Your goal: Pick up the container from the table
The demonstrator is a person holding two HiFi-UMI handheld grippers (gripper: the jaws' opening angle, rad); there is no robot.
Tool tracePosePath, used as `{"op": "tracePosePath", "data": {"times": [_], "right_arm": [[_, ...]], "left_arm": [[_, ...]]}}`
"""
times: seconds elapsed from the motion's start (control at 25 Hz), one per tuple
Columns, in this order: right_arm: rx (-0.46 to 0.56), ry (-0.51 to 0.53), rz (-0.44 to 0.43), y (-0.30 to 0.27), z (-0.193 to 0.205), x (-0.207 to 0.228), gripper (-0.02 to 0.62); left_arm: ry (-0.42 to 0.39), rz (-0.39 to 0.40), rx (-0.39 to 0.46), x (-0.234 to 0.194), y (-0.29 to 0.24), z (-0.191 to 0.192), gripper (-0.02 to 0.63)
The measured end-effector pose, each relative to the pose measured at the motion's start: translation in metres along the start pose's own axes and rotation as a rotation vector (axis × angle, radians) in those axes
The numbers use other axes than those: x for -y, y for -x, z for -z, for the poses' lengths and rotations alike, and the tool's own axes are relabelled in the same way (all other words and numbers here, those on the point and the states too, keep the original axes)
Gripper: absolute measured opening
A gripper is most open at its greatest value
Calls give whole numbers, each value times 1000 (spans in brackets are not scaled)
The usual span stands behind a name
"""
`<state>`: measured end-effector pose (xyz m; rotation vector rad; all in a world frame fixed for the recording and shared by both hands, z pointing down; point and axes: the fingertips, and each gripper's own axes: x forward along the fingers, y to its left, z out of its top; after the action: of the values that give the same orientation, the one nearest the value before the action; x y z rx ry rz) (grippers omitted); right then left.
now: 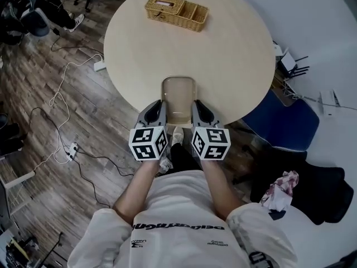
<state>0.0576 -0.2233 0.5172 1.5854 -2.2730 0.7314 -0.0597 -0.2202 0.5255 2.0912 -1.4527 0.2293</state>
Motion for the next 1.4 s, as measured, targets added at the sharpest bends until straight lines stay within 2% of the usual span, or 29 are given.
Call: {"op": "tracePosePath", "data": {"times": [0.44,0.8,1.4], "right_arm": [[105,44,6,63,-33,-30,58],[197,94,-5,101,-56,-60,58],[322,135,-8,146,-92,-72,57]], "left_arm": [[-77,46,106,32,63,-36,35],[-126,45,190,42,108,-61,35],[-204,49,324,73,146,-96,35]]}}
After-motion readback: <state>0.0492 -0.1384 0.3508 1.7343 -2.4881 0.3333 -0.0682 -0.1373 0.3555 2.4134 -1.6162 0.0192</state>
